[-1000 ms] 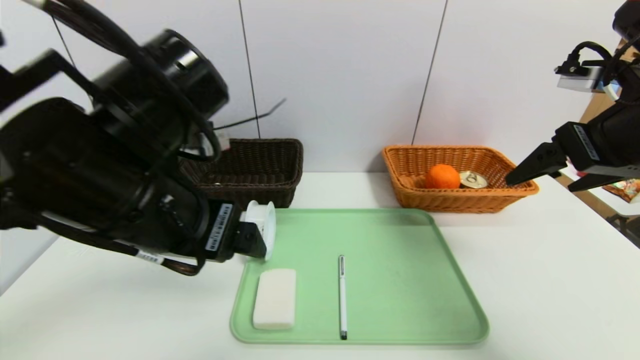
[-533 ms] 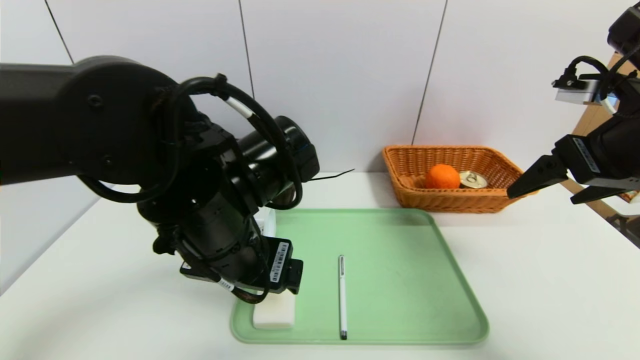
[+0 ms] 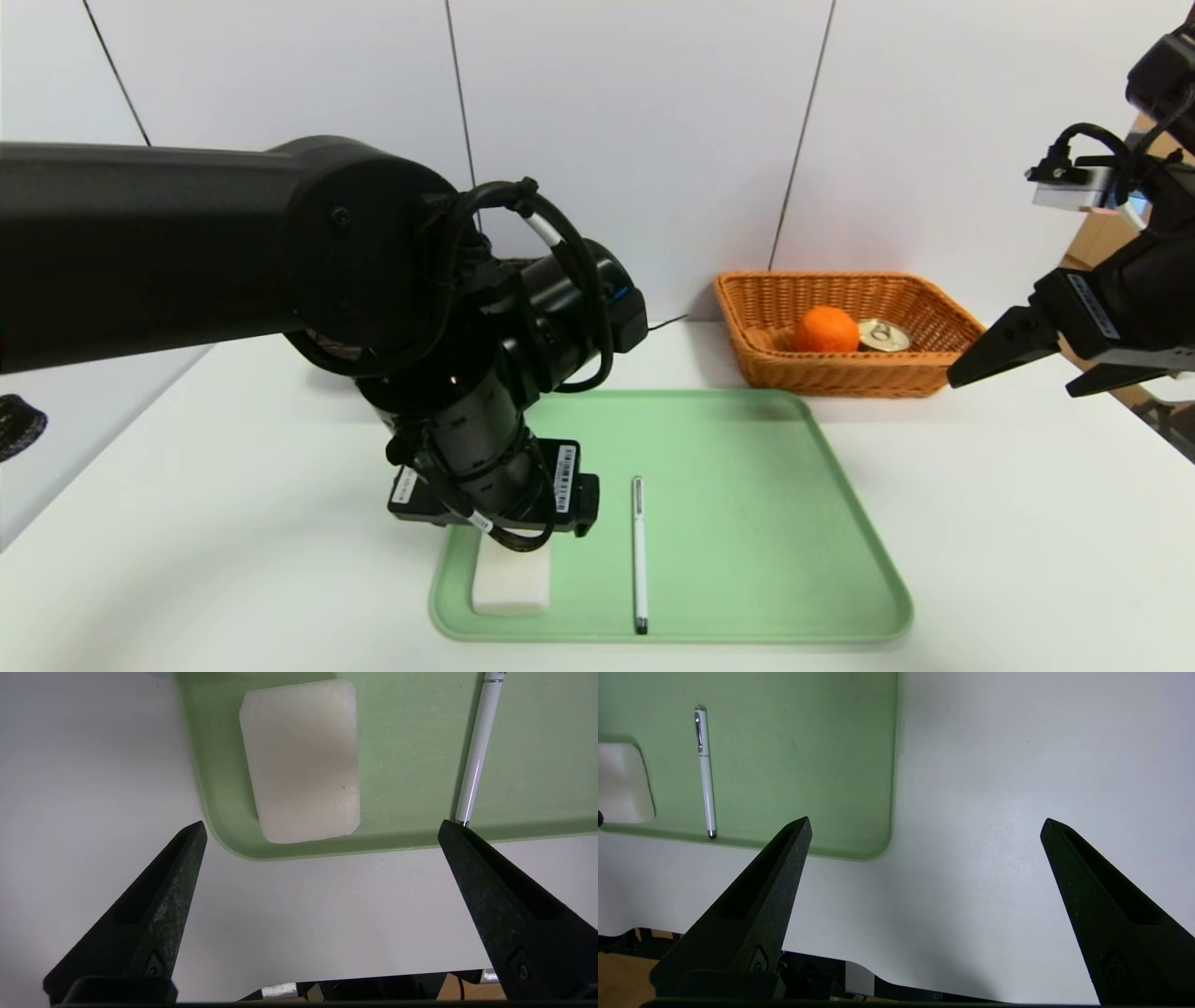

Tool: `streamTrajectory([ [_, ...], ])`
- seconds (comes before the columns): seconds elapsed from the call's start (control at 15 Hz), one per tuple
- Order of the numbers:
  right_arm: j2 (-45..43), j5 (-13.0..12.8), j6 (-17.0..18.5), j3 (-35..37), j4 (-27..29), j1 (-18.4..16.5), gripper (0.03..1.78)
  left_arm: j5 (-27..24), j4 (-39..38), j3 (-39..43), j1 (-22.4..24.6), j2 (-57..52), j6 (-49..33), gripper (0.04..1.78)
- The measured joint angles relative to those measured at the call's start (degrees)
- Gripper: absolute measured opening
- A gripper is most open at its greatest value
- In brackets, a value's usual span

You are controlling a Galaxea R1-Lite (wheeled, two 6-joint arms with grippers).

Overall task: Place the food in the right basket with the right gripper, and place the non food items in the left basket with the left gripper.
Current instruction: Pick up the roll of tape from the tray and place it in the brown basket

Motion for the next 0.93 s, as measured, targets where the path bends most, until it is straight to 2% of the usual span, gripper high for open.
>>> streamTrajectory([
  [0.33, -1.49, 0.09, -0.20, 3.99, -2.95, 0.00, 1.69, 9.02, 0.18, -0.84, 1.49, -0.55, 0.60, 1.75],
  [0.53, -2.60, 0.02, -0.61, 7.06, -5.72, 0.06, 1.70, 9.48, -2.62, -2.52, 4.55, 0.41, 1.93, 1.75],
  [0.93, -3.33, 0.02, -0.61, 7.98, -6.27, 0.09, 1.70, 8.87, -11.67, -4.44, 9.95, 5.51, 7.69, 1.75],
])
